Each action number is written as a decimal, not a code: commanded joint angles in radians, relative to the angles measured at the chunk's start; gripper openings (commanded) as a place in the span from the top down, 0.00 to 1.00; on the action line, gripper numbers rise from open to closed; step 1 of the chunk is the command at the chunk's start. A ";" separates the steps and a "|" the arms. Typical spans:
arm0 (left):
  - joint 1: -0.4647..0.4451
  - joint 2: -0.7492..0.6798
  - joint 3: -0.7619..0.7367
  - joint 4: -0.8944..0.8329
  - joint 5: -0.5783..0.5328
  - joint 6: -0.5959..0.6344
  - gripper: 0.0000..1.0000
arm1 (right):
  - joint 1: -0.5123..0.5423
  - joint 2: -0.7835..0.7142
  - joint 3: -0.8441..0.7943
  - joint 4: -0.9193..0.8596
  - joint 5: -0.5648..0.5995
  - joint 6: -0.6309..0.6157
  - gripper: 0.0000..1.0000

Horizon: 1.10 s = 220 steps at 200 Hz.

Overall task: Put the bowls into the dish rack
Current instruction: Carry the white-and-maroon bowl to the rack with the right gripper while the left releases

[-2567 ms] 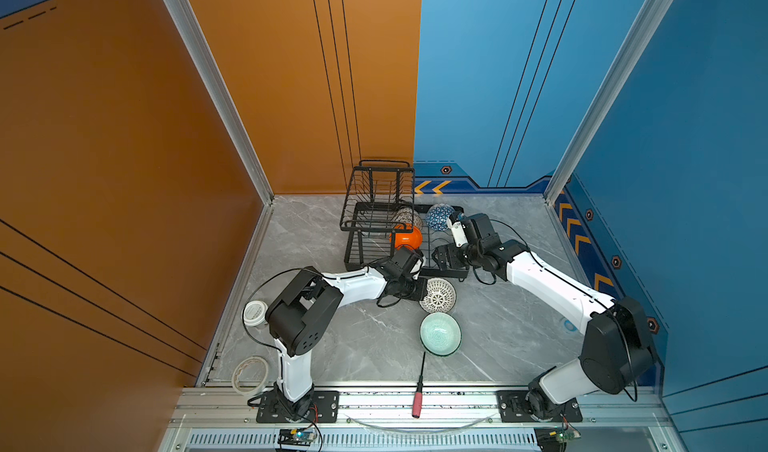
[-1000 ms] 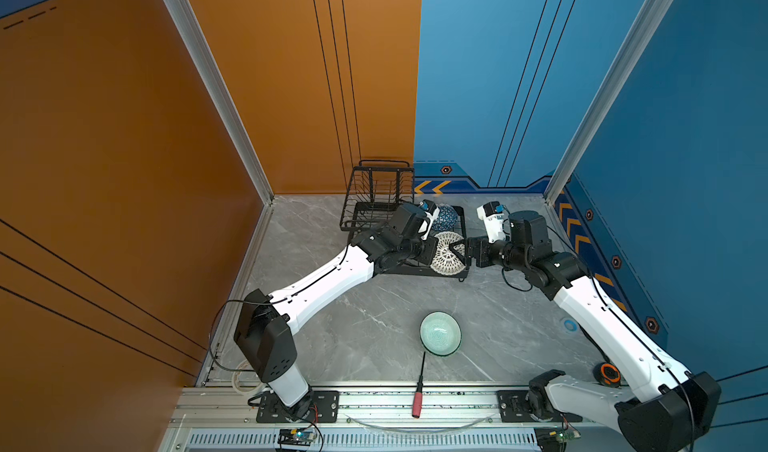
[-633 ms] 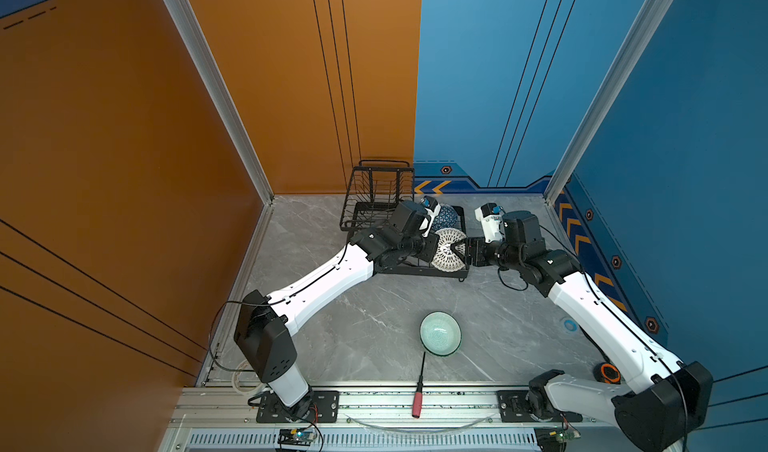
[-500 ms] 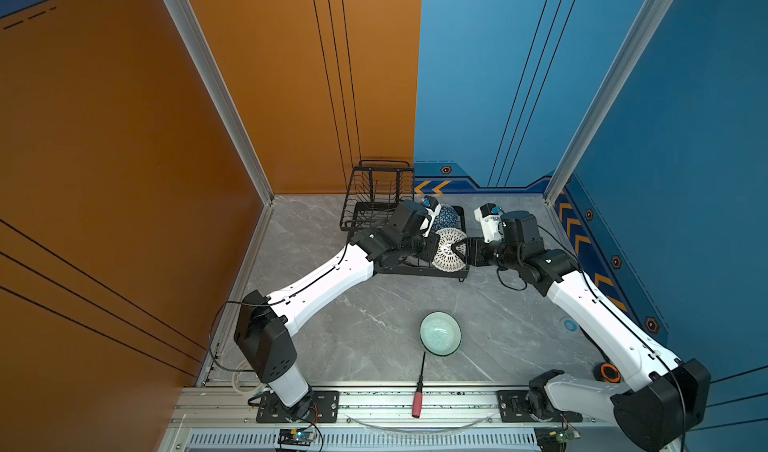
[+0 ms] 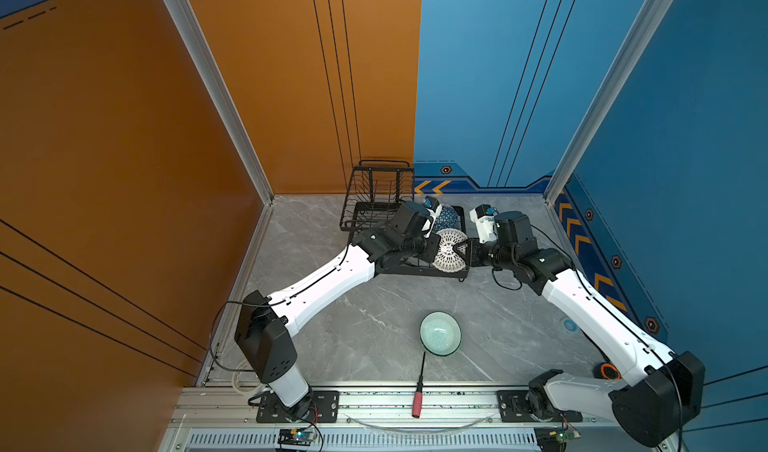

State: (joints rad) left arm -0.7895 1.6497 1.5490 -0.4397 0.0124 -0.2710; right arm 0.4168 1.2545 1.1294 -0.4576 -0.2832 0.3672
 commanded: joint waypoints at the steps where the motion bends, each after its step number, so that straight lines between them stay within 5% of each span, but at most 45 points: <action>1: -0.006 -0.034 0.027 0.033 0.029 0.010 1.00 | -0.003 -0.002 0.013 0.005 -0.001 -0.001 0.92; 42: -0.018 -0.068 -0.010 0.033 0.031 0.001 0.98 | 0.017 -0.011 0.008 0.008 0.018 0.003 1.00; 81: -0.022 -0.119 -0.063 0.033 0.007 0.000 0.45 | 0.044 -0.047 -0.015 0.007 0.074 -0.013 1.00; 126: -0.023 -0.180 -0.111 0.009 -0.019 -0.001 0.07 | 0.042 -0.070 -0.040 0.013 0.132 -0.080 1.00; 142: -0.026 -0.204 -0.133 -0.003 -0.030 -0.008 0.00 | 0.039 -0.073 -0.049 0.019 0.146 -0.108 1.00; 220: -0.032 -0.301 -0.268 -0.014 -0.068 0.001 0.02 | 0.025 -0.008 -0.023 0.066 0.237 -0.336 1.00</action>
State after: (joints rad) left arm -0.8124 1.3884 1.3182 -0.4397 -0.0196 -0.2798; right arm 0.4526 1.2175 1.0828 -0.4644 -0.1162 0.1619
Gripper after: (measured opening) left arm 0.979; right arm 0.138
